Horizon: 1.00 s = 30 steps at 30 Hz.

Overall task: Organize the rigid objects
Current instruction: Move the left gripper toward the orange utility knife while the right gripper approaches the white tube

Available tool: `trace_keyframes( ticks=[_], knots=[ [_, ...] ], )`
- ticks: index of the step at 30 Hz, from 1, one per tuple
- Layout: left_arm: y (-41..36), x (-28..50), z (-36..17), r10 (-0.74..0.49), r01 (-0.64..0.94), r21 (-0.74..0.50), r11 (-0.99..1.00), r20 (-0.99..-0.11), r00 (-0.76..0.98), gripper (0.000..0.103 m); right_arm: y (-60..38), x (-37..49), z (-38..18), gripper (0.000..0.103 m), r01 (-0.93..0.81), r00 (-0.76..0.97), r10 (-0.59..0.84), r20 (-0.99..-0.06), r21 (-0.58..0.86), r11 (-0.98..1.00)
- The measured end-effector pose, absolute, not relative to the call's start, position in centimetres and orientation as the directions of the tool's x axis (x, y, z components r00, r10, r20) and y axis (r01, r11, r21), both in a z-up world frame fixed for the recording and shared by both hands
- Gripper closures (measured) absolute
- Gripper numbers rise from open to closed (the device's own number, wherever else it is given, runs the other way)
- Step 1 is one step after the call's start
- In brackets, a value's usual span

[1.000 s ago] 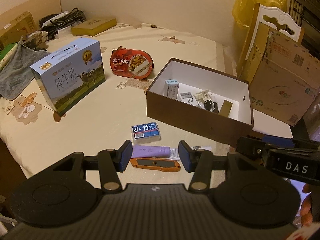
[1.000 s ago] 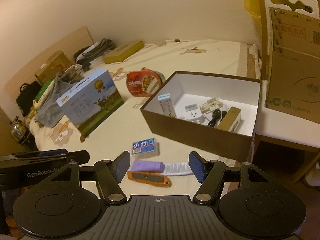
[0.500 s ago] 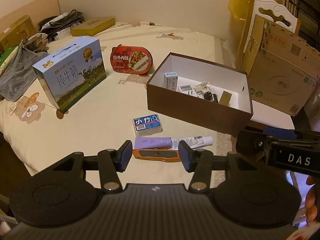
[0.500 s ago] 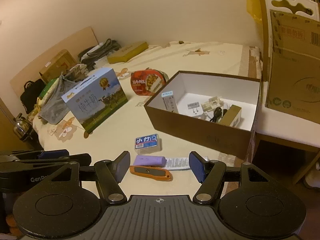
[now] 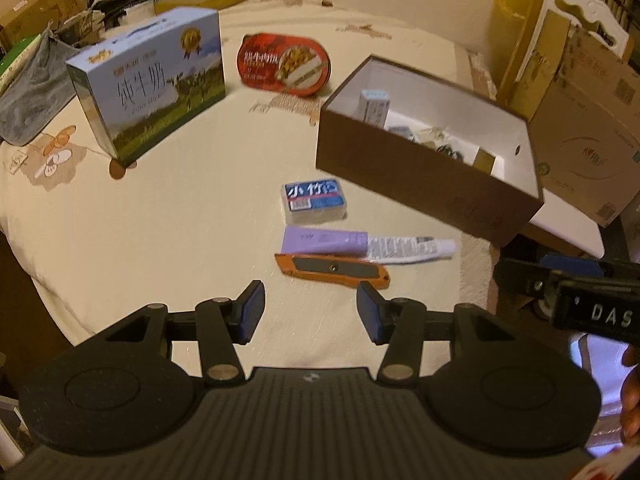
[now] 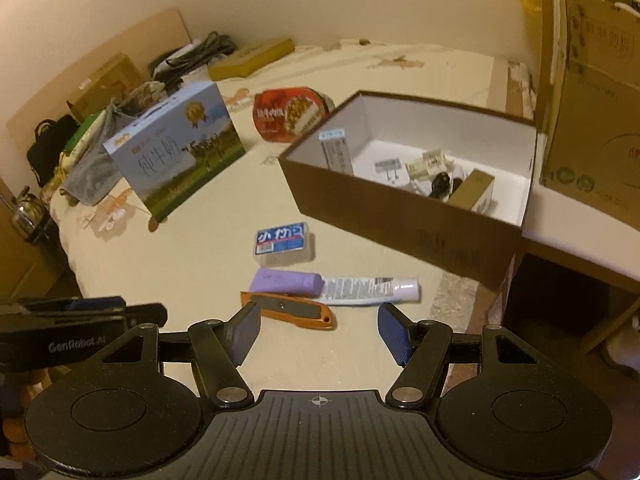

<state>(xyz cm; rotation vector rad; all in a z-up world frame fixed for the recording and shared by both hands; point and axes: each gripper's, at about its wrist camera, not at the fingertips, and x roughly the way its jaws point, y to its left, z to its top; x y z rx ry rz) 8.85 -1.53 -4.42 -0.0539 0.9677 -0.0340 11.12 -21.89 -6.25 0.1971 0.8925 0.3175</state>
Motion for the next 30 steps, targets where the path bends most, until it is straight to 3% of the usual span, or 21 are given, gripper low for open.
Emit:
trace_keyframes(
  ticks=[27, 30],
  knots=[
    [-5.7, 15.9, -15.4, -0.117, 0.018, -0.122, 0.992, -0.891, 0.439, 0.057, -23.7, 18.9, -16.6, 0.041, -0.132, 0.492, 0.309, -0.814, 0.281, 0.951],
    [-6.9, 17.0, -16.7, -0.117, 0.032, -0.115, 0.993, -0.895, 0.43, 0.057, -24.2, 20.4, -17.8, 0.045, -0.141, 0.49, 0.305, -0.817, 0.271, 0.952]
  ],
)
